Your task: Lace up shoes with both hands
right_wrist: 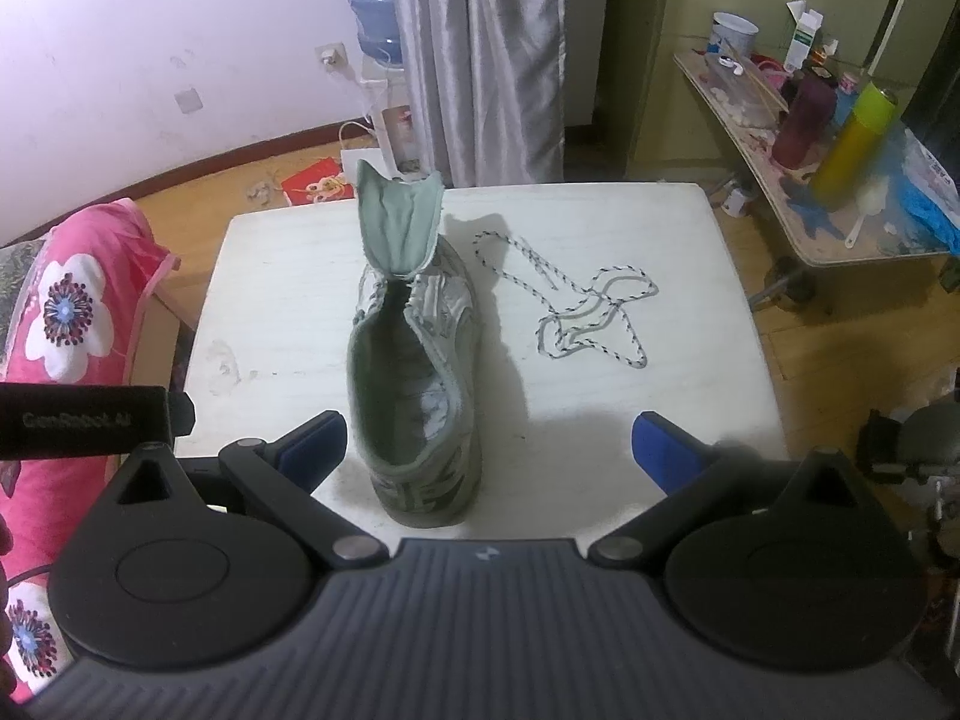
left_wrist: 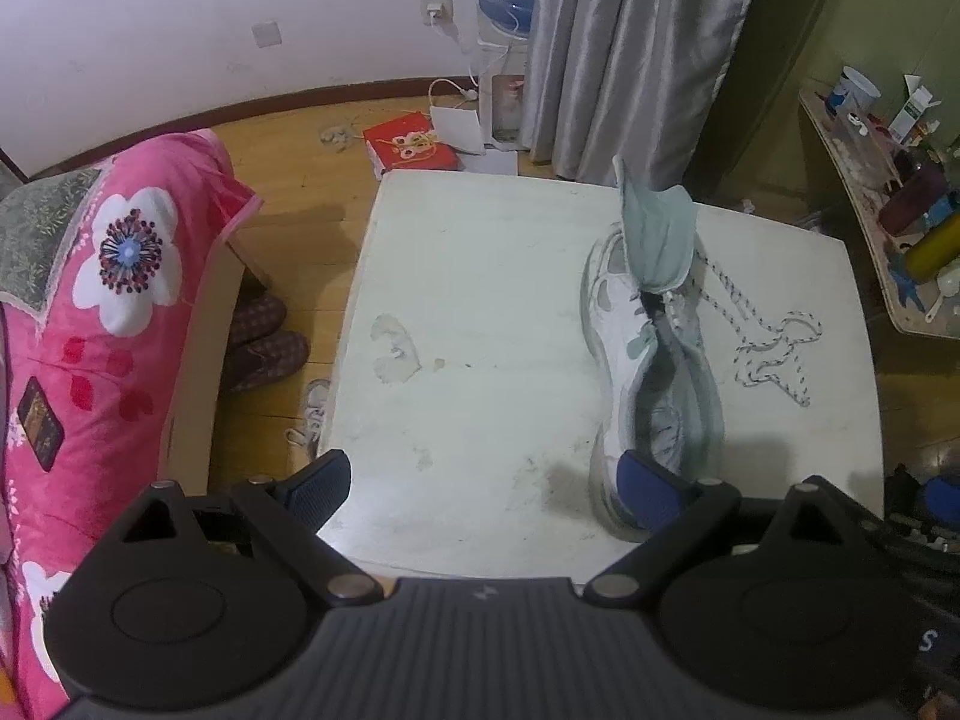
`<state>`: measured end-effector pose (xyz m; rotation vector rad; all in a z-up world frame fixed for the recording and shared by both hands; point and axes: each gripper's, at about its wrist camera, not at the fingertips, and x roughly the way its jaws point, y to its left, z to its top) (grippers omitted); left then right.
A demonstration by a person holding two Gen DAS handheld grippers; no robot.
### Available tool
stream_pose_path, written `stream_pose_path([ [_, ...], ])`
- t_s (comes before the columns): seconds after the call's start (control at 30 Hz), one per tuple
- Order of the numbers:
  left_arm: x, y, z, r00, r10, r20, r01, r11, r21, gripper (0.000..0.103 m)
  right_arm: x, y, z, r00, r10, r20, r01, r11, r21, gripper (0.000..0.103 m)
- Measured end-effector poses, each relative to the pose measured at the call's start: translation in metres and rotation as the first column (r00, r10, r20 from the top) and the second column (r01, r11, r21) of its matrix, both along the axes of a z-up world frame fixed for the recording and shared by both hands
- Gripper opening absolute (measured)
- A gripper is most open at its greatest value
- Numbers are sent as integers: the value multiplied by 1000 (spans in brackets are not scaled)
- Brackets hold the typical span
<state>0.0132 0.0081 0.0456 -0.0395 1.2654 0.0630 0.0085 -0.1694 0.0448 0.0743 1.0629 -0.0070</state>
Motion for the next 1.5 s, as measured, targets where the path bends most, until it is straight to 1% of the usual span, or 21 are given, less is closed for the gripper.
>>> stream_pose_path([
  [0.17, 4, -3, -3, 1000, -3, -3, 3, 1000, -20, 96, 5, -2, -1, 1000, -1, -11, 1, 1000, -17, 102],
  [0.33, 10, -7, -5, 998, -31, 45, 33, 998, -51, 96, 11, -4, 0, 1000, 3, -20, -4, 999, -37, 102],
  [0.47, 16, -9, -10, 994, -24, 109, 32, 997, -77, 96, 18, -5, 0, 1000, 23, -21, -25, 998, -61, 102],
  [0.53, 17, -9, -10, 987, -9, 158, 23, 996, -89, 96, 23, -5, -1, 999, 39, -23, -41, 997, -69, 102],
  [0.7, 20, -10, -15, 957, 17, 289, 11, 996, -93, 98, 38, -13, -7, 997, 80, 8, -79, 996, -49, 102],
  [0.73, 23, -11, -18, 953, 21, 303, 7, 996, -92, 98, 41, -15, -9, 996, 90, 19, -89, 995, -42, 102],
  [0.83, 35, -11, -31, 951, 35, 308, -2, 994, -108, 98, 51, -24, -16, 990, 127, 55, -126, 992, -18, 102],
  [0.93, 49, -11, -46, 955, 80, 287, -48, 992, -117, 98, 65, -33, -28, 977, 180, 112, -183, 983, 21, 102],
  [1.03, 59, -9, -60, 946, 112, 304, -74, 988, -134, 98, 84, -42, -43, 955, 243, 172, -258, 964, 70, 102],
  [1.17, 69, -12, -78, 940, 106, 324, -71, 991, -117, 98, 117, -50, -64, 934, 287, 213, -322, 934, 152, 102],
  [1.23, 73, -14, -86, 942, 87, 324, -53, 992, -112, 97, 133, -53, -73, 928, 299, 220, -344, 916, 205, 102],
  [1.33, 71, -17, -96, 944, 49, 326, -2, 990, -141, 92, 157, -54, -89, 920, 330, 211, -382, 875, 298, 102],
  [1.4, 67, -21, -101, 945, 43, 323, 5, 990, -144, 91, 172, -54, -101, 915, 351, 199, -401, 842, 360, 102],
  [1.5, 60, -25, -105, 948, 46, 316, 2, 989, -150, 88, 191, -53, -117, 918, 364, 159, -396, 807, 439, 101],
])
